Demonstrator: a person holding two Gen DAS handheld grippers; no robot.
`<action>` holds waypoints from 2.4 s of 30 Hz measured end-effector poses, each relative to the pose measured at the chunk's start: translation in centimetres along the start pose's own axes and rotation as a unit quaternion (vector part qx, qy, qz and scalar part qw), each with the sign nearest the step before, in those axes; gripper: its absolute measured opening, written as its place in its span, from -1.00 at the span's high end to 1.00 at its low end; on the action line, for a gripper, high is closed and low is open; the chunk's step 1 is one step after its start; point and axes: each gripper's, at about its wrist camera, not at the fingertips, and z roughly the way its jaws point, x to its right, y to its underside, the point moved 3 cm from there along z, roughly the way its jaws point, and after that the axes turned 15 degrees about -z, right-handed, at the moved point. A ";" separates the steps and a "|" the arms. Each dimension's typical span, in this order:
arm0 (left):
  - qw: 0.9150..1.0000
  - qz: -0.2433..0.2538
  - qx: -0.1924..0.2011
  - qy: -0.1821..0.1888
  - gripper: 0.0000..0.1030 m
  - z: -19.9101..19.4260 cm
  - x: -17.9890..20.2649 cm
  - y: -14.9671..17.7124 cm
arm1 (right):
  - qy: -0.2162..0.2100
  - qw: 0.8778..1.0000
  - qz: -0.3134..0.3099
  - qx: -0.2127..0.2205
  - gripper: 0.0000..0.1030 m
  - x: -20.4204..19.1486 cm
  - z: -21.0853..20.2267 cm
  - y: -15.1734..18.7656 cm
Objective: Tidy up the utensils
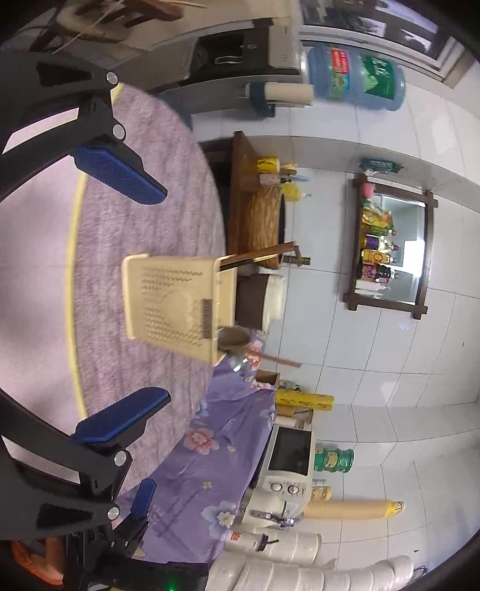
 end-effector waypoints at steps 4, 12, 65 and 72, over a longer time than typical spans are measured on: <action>1.000 -0.022 -0.017 0.004 -0.90 -2.2 -0.5 3.6 | -0.007 1.000 -0.011 -0.002 -0.88 -2.0 -2.5 3.5; 0.996 0.034 0.057 -0.067 -0.90 -8.0 -0.5 7.0 | 0.003 0.999 -0.035 0.032 -0.88 -4.7 -7.7 6.9; 0.996 0.015 0.058 -0.060 -0.90 -11.1 -1.0 9.4 | -0.005 0.997 -0.040 0.059 -0.89 -6.5 -9.8 6.9; 0.996 0.015 0.065 -0.066 -0.90 -11.2 -0.9 9.4 | -0.003 0.998 -0.038 0.055 -0.89 -6.5 -9.6 7.0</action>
